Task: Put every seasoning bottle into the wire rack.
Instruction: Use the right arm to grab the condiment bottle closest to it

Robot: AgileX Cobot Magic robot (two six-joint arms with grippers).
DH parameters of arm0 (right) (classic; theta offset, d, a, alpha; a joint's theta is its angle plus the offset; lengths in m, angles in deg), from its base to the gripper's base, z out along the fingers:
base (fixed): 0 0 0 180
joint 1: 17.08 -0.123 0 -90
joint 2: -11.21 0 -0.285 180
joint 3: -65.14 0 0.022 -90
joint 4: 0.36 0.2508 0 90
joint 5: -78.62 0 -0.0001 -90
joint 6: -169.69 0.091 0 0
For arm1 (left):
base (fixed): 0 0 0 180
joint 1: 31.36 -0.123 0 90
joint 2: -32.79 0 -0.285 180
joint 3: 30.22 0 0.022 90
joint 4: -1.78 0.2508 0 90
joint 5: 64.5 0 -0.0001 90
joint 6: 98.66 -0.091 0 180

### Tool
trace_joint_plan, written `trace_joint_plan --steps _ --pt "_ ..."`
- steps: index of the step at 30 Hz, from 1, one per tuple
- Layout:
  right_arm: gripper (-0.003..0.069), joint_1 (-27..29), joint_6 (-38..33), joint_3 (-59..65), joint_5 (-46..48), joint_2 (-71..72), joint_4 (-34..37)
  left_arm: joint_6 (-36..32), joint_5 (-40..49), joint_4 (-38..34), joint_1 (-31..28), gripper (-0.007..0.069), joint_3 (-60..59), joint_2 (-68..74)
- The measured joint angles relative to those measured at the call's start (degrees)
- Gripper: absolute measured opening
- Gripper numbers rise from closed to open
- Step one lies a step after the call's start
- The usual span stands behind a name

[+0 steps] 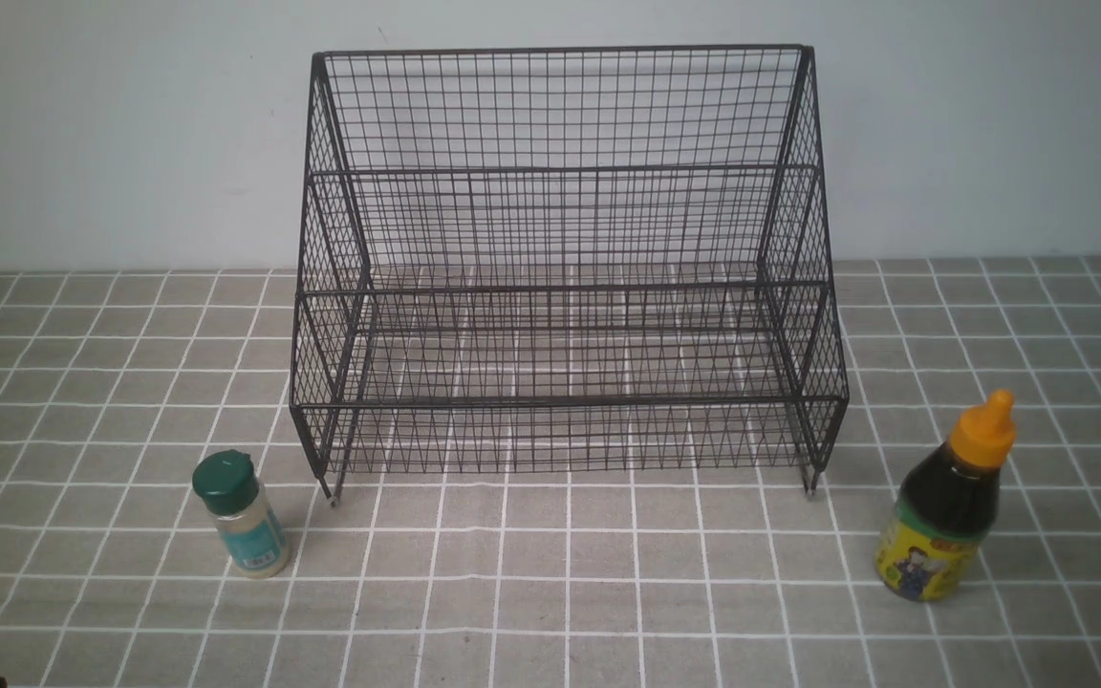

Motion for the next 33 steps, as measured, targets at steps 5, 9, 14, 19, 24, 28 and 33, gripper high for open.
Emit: trace_joint_plan --steps 5,9,14,19,24,28,33 --pt "-0.0014 0.0 3.46 0.0 -11.02 0.0 11.83 0.0 0.0 0.0 0.0 -0.0007 0.0 0.0" --pt "-0.0014 0.0 3.68 0.0 -15.03 0.0 16.56 0.0 0.0 0.0 0.0 -0.0007 0.0 0.0" --pt "-0.0014 0.0 5.2 0.0 -20.55 0.0 18.46 0.0 0.0 0.0 0.0 -0.0007 0.0 0.0" --pt "-0.0014 0.0 9.3 -6.68 -19.78 -0.24 18.63 0.0 0.06 0.0 0.0 -0.0007 0.0 0.0" --pt "-0.0014 0.0 6.49 -31.12 6.64 -14.42 11.27 0.0 0.06 0.0 0.0 -0.0007 0.0 0.0" --pt "-0.0014 0.0 -2.62 -46.51 30.21 -30.62 9.59 0.0 0.11 0.0 0.0 -0.0007 0.0 0.0" --pt "-0.001 0.0 -7.48 -59.11 47.25 -48.17 9.54 0.0 0.16 0.0 0.0 -0.0007 0.0 0.0"
